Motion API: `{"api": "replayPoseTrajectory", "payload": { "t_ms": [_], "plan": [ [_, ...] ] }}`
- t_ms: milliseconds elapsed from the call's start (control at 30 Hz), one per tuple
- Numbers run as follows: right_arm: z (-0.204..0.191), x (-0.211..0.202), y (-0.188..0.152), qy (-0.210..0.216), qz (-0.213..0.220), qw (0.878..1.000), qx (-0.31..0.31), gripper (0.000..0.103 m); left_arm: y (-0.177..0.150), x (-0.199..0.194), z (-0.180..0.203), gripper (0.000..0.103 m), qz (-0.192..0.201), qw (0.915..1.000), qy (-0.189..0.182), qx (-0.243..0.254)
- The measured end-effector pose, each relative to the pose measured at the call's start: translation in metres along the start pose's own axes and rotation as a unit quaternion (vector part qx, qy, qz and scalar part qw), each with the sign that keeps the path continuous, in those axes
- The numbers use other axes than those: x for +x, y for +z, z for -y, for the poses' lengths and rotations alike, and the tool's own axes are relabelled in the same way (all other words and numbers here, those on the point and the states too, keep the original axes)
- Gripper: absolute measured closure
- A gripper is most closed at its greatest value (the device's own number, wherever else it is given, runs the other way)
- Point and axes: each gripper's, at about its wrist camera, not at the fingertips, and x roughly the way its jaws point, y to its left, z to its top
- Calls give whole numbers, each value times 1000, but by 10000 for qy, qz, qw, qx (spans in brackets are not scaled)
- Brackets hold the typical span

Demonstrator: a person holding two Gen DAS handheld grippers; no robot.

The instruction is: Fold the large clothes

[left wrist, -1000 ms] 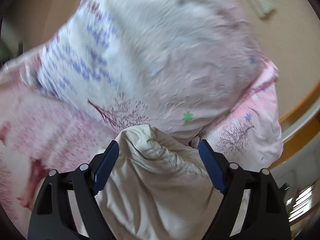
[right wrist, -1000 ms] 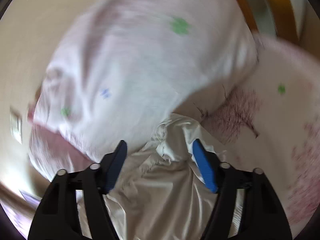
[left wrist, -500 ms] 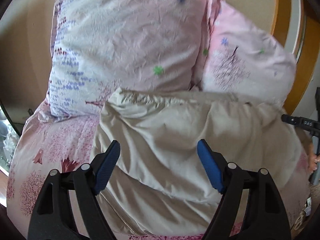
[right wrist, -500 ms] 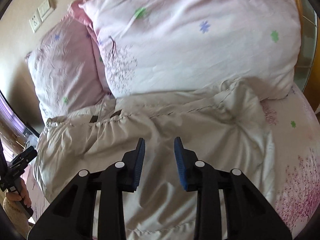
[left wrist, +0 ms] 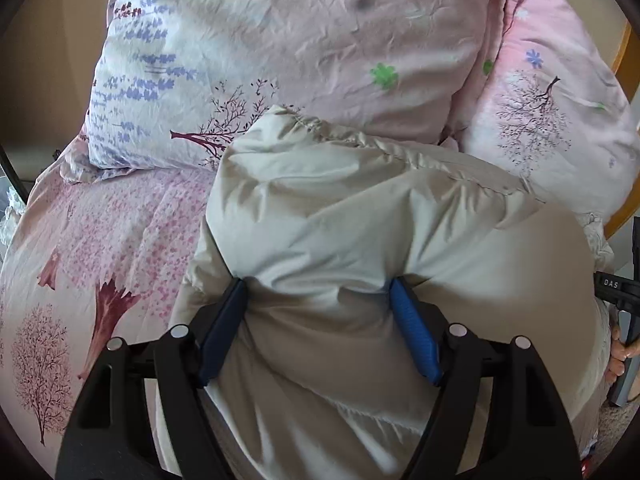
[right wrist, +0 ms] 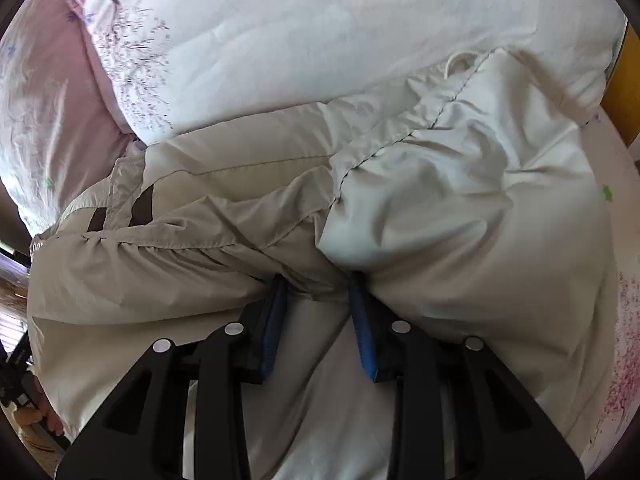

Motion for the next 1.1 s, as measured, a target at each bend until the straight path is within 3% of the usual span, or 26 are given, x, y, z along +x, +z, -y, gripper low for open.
{"api": "replayPoseTrajectory", "payload": {
  "t_ms": [100,200,333,633,767,967,1000,1100],
  "plan": [
    [12,-19,-3,332,153,9993,-32,70,-3,-10,-4,31,66,9998,-168,-96],
    [33,-71,-22,716,977,9926,-61,70,-11,-36,-17,31,324,9974,-587,-257],
    [73,-110,-39,699,1580,9845,294,70,-22,-67,-34,29,676,9958,-584,-208],
    [116,-71,-53,326,1058,9897,912,74,-33,-43,-50,29,186,9986,-225,-445],
    [124,-41,-58,270,730,9906,1125,75,-40,-23,-61,28,-106,9957,-401,-823],
    [127,-40,-61,390,925,9862,1317,73,-48,-16,-69,28,-53,9899,-683,-1239],
    [130,-43,-63,479,965,9846,1380,70,-49,-20,-71,30,-11,9877,-796,-1344],
    [144,-70,-81,1054,1355,9692,1764,45,-62,-46,-86,28,369,9748,-1344,-1744]
  ]
}}
